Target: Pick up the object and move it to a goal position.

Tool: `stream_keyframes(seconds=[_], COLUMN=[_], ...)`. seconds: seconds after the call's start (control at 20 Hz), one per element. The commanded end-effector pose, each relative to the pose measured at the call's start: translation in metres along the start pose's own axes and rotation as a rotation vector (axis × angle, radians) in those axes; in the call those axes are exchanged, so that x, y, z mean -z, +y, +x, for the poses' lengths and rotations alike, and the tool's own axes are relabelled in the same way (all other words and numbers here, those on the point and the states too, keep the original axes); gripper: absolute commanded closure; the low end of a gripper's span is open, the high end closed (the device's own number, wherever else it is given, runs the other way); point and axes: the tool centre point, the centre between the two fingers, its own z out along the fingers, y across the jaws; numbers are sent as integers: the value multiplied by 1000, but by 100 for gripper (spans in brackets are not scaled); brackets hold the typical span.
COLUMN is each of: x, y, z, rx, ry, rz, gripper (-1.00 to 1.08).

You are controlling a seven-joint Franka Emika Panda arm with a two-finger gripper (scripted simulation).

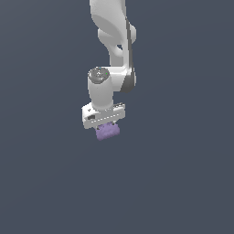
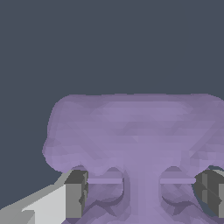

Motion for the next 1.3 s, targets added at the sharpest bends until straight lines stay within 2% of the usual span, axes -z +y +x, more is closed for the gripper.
stream_keyframes(seconds=[0.0,0.9,1.25], x=[22,218,283], y=[3,30,41], z=[-2,-24,-29], rx=[0,-3,-4], ry=[1,-5,-7], rz=[0,3,3], gripper=[108,108,108])
